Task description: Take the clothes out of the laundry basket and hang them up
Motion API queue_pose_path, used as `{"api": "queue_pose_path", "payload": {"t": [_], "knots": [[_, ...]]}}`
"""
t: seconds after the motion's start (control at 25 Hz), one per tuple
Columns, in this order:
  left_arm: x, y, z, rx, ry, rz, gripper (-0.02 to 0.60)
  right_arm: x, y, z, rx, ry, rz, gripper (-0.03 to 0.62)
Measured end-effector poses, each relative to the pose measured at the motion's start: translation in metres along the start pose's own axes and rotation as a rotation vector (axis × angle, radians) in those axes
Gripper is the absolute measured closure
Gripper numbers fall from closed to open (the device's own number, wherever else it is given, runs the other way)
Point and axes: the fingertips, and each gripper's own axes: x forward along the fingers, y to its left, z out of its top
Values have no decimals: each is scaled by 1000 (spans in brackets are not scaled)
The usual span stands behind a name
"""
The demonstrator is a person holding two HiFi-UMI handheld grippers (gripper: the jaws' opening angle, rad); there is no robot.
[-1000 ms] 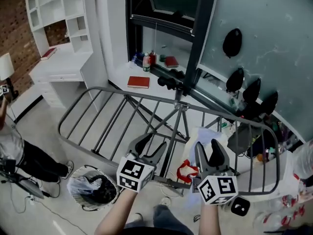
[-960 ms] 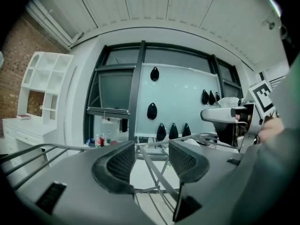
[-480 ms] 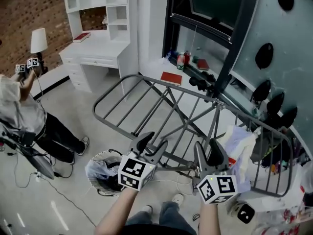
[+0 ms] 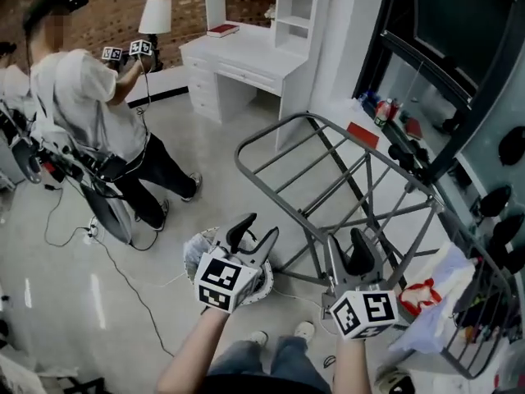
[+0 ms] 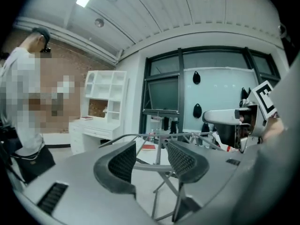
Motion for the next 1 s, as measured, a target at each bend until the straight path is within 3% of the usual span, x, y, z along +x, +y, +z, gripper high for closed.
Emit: {"api": "queue_pose_path", "payload": {"t": [0.28, 0.6, 0.8, 1.0], "knots": [[-90, 84, -36, -63, 29, 254, 362, 50, 104, -34, 3, 77, 247, 367], [-134, 115, -73, -153, 62, 505, 364, 83, 160, -68, -24, 157, 533, 367], [-152, 109, -85, -192, 66, 582, 365, 77, 173, -81, -48, 187, 624, 368], [-152, 99, -86, -214, 64, 662, 365, 76, 160, -80, -51, 222, 657, 368]]}}
